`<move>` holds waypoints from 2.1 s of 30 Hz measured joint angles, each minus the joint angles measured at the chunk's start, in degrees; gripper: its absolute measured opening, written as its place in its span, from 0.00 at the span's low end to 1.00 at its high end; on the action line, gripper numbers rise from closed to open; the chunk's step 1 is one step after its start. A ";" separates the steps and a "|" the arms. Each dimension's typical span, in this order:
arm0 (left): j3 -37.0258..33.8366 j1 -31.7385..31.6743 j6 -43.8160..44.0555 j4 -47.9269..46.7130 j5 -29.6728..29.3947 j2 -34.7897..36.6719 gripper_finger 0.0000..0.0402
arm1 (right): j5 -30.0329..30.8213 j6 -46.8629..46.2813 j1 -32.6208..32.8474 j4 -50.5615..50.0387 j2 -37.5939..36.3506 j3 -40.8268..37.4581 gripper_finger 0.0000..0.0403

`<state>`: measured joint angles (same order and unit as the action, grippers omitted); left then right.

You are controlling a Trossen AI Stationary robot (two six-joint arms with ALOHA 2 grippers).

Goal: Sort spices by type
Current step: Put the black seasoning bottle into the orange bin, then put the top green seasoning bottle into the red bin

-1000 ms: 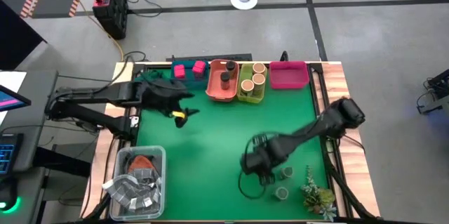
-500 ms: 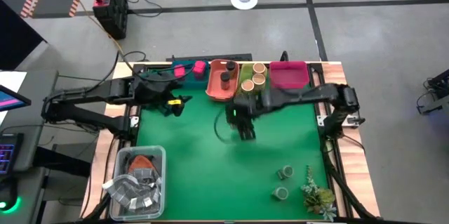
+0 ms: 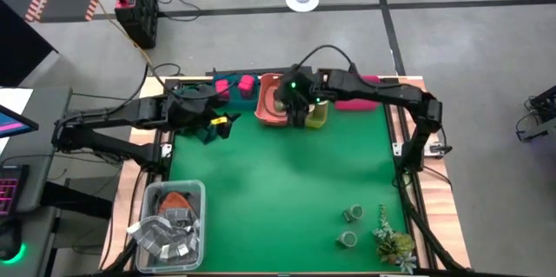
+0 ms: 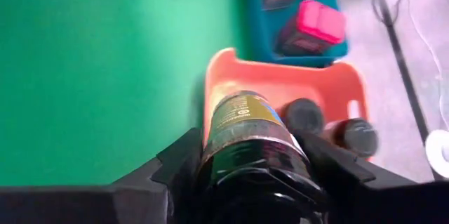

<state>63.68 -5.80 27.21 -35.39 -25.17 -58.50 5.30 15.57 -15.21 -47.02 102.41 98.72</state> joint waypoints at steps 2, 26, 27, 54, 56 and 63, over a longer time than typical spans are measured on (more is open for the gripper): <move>0.00 0.00 0.08 0.91 -0.17 0.02 0.76 | -0.02 0.02 -1.36 0.91 0.03 0.02 0.57; 0.00 0.04 3.71 5.04 -1.22 0.00 0.76 | -1.93 -1.62 -4.80 4.55 11.56 0.23 0.60; 0.00 0.04 3.71 4.98 -1.20 0.00 0.76 | -1.93 -2.52 -4.87 4.57 12.09 0.23 0.61; 0.00 0.02 1.98 4.91 -1.22 0.00 0.76 | -2.53 -3.92 -5.91 2.46 12.94 2.35 0.66; 0.00 0.02 1.96 4.91 -1.22 0.00 0.76 | -2.53 -3.27 -5.89 1.31 12.94 3.58 0.66; 0.00 0.02 2.00 4.91 -1.22 0.00 0.76 | -2.53 -3.06 -5.90 -6.72 12.92 11.16 0.66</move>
<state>63.68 -5.78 29.21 -30.48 -26.39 -58.50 2.76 12.51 -21.10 -53.74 115.33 109.89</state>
